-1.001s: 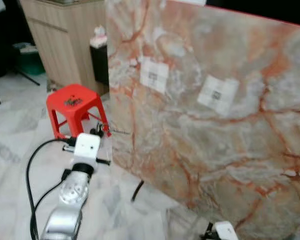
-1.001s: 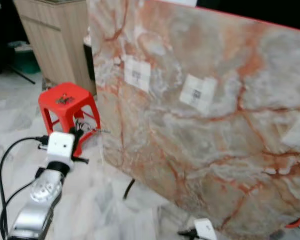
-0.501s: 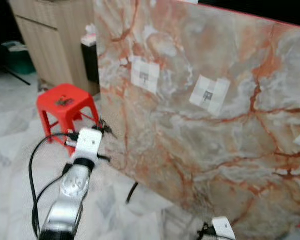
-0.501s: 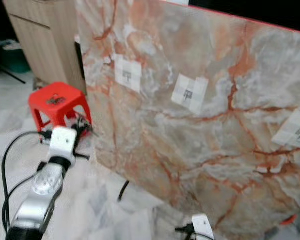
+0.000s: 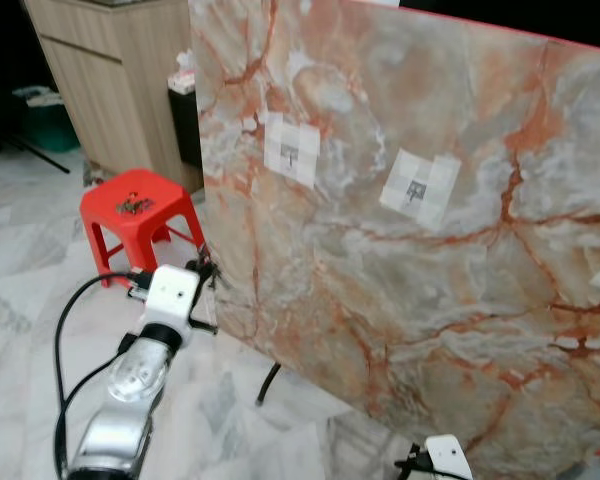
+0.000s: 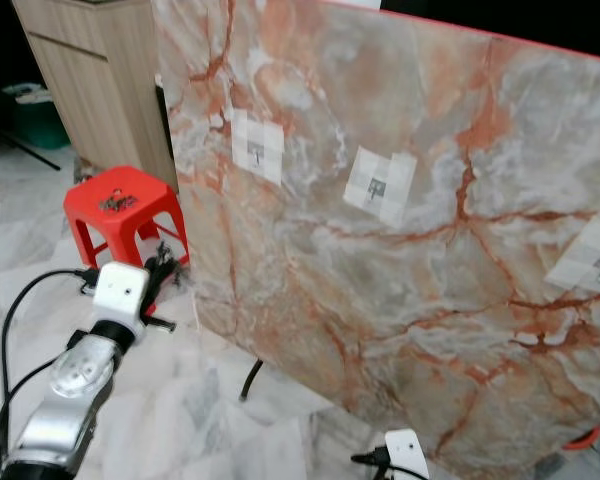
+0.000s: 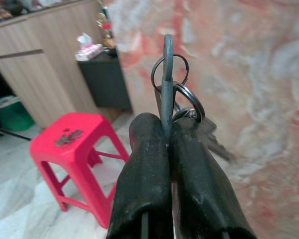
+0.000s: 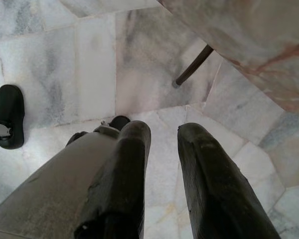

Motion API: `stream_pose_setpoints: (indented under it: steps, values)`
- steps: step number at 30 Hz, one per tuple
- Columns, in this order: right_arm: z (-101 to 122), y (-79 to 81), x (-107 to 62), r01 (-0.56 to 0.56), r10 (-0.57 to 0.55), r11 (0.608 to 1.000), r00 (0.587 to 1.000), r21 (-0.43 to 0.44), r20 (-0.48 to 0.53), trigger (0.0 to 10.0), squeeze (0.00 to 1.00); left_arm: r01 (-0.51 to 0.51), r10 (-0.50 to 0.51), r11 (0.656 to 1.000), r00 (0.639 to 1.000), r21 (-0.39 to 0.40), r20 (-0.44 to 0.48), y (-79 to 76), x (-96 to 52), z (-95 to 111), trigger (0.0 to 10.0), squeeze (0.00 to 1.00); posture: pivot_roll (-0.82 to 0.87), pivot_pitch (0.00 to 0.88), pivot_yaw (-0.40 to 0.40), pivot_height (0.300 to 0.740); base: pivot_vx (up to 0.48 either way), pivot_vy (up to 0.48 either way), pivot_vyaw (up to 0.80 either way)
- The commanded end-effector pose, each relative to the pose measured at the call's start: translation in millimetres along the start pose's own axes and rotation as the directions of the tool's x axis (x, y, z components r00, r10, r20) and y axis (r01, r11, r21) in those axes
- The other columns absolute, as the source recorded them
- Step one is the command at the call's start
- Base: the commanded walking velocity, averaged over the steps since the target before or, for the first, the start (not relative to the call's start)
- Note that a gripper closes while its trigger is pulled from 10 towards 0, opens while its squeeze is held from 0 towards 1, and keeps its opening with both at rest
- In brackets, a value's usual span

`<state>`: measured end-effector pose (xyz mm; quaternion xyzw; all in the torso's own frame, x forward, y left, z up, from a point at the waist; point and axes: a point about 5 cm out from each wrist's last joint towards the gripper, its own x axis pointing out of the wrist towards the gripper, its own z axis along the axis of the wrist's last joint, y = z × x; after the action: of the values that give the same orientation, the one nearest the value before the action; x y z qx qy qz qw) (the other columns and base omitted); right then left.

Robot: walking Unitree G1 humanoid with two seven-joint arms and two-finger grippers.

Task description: Hang keys on a hook

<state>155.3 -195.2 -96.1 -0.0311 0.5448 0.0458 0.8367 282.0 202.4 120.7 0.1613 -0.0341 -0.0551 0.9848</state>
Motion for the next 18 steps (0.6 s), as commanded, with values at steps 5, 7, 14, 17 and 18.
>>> stream_pose_setpoints:
  steps: [5,7,14,17,18]
  values:
    - [0.4,-3.7,-0.6,0.022,-0.022,0.999,1.0,0.032,0.014,10.0,0.0,-0.024,0.025,0.999,0.999,-0.027,0.031,7.2,-2.8,5.8,10.0,0.0,0.05,0.0,-0.099,0.74,0.0,0.0,0.0]
    - [0.3,-3.8,-0.6,0.026,-0.026,0.999,1.0,0.029,0.014,10.0,0.0,-0.02,0.021,0.999,0.999,-0.037,0.033,3.5,-0.5,7.0,10.0,0.0,0.05,0.0,-0.098,0.74,0.0,0.0,0.0]
    - [-1.5,-3.9,-0.6,0.039,-0.04,0.998,0.999,0.052,0.012,10.0,0.0,-0.019,0.022,0.998,0.998,-0.056,0.054,-8.4,7.1,13.1,10.0,0.0,0.03,0.0,-0.089,0.74,0.0,0.0,0.0]
    - [-2.1,-3.2,-0.5,0.039,-0.04,0.998,0.999,0.058,0.012,10.0,0.0,-0.034,0.036,0.998,0.998,-0.049,0.048,-9.3,10.3,13.2,10.0,0.0,0.03,0.0,-0.085,0.74,0.0,0.0,0.0]
    - [-2.2,-3.1,-0.5,0.039,-0.04,0.998,0.999,0.059,0.012,10.0,0.0,-0.031,0.033,0.998,0.998,-0.046,0.048,-10.2,10.9,13.4,10.0,0.0,0.03,0.0,-0.085,0.74,0.0,0.0,0.0]
